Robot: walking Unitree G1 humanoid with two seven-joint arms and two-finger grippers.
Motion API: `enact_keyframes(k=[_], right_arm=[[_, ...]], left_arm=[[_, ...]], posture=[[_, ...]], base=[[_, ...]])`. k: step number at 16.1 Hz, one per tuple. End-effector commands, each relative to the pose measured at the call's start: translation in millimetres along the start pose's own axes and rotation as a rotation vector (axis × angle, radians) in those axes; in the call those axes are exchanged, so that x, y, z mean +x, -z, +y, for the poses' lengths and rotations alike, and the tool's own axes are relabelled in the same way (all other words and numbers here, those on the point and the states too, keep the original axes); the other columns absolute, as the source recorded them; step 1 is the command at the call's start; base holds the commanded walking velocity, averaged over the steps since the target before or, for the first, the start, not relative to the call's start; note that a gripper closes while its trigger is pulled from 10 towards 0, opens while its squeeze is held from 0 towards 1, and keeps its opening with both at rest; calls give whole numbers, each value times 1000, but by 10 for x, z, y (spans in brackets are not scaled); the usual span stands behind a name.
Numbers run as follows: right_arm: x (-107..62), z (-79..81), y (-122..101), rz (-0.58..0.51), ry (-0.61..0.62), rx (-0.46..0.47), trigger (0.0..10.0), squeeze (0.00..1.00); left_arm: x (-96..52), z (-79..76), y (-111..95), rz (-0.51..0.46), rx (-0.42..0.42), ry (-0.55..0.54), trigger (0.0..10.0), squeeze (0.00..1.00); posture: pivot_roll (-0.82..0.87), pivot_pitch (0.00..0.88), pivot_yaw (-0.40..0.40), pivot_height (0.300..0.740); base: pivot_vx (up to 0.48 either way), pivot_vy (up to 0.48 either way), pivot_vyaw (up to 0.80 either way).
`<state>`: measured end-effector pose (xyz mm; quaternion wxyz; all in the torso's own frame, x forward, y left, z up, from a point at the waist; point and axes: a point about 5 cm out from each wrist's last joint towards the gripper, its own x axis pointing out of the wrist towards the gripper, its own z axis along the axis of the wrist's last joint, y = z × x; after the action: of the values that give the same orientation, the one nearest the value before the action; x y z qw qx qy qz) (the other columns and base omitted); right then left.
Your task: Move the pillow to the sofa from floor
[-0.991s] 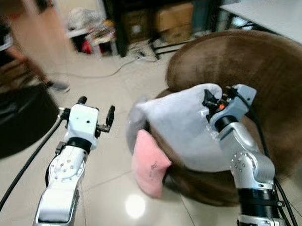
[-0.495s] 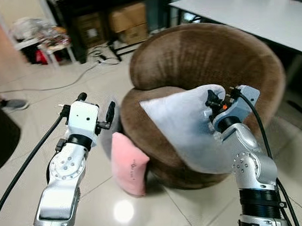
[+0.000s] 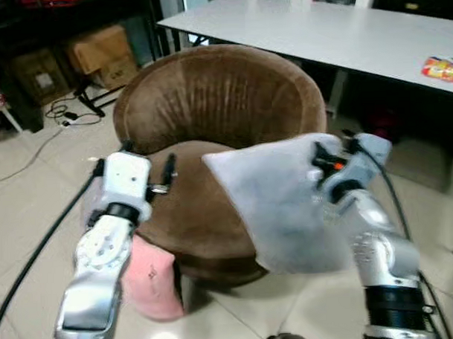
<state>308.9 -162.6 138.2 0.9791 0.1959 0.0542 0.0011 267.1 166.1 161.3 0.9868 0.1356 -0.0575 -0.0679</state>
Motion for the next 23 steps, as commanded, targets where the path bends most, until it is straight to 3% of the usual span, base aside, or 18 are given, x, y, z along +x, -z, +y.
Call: enact_keyframes(k=[1,23], right_arm=[[18,199,-74,-42,-79,3,10000,0],[54,390,-235,-104,-225,13,10000,0]], left_arm=[[-44,86,14,8,11,-29,10000,0],[-61,92,-12,-4,-5,-30,10000,0]], posture=[[-30,0,50,740],[-13,0,39,740]], base=[[270,0,0],[276,0,-36]])
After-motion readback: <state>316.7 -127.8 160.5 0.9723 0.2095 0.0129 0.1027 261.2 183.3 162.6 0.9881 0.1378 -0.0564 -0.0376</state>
